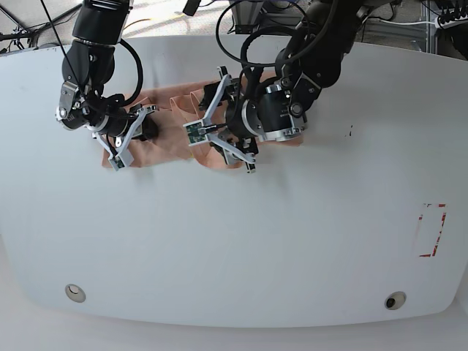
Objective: Fold the T-shirt properly
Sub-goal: 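Push the left gripper further toward the right gripper, folding the strip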
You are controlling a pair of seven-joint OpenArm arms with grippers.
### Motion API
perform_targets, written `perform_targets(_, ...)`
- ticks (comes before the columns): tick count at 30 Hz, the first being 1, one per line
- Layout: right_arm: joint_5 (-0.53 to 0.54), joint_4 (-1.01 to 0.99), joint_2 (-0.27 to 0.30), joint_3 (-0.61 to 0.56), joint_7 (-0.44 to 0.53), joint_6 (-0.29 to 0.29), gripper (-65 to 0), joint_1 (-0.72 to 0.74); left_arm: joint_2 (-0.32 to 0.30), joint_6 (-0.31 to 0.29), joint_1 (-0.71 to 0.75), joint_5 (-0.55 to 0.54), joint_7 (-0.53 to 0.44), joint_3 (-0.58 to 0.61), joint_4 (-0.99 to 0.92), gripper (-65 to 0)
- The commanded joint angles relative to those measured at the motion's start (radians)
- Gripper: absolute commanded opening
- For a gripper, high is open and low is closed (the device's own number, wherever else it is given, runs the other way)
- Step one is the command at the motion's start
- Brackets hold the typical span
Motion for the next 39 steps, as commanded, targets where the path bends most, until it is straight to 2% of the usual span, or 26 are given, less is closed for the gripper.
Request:
perform_targets(1, -0.001, 0.012, 0.008, -0.001, -0.003, -0.002, -57.1, 0.025, -0.052, 0.000, -0.015, 0.007, -0.002, -0.040, 0.020, -27.1)
perform_targets(3, -0.001, 0.012, 0.008, 0.001, -0.003, -0.002, -57.1, 0.027, -0.089, 0.000, -0.005, 0.005, -0.004, -0.046, 0.020, -27.1)
perform_targets(6, -0.001, 0.012, 0.008, 0.004, -0.003, -0.002, -57.1, 0.025, -0.106, 0.000, 0.004, 0.008, -0.010, -0.043, 0.011, -27.1)
perform_targets(12, 0.002, 0.012, 0.004, -0.001, -0.003, -0.002, -57.1, 0.031, -0.100, 0.000, -0.042, 0.010, -0.051, 0.009, -0.087, -27.1)
perform_targets(22, -0.001, 0.012, -0.009, 0.002, -0.003, -0.002, -57.1, 0.025, 0.055, 0.000, -0.151, 0.108, -0.088, 0.215, -0.337, -27.1)
perform_targets(27, -0.001, 0.012, -0.012, 0.001, -0.004, -0.002, -57.1, 0.025, 0.129, 0.000, -0.163, 0.110, -0.111, 0.245, -0.339, -27.1)
perform_targets(29, -0.001, 0.012, -0.012, 0.001, -0.004, -0.002, -57.1, 0.025, 0.141, 0.000, -0.163, 0.110, -0.111, 0.244, -0.334, -27.1)
perform_targets(36, -0.001, 0.012, -0.013, -0.001, -0.004, -0.002, -57.1, 0.024, 0.141, 0.000, -0.153, 0.111, -0.108, 0.238, -0.156, -27.1)
perform_targets(39, -0.001, 0.012, -0.013, -0.001, -0.004, -0.002, -57.1, 0.024, 0.089, 0.000, -0.127, 0.113, -0.082, 0.227, -0.102, -27.1)
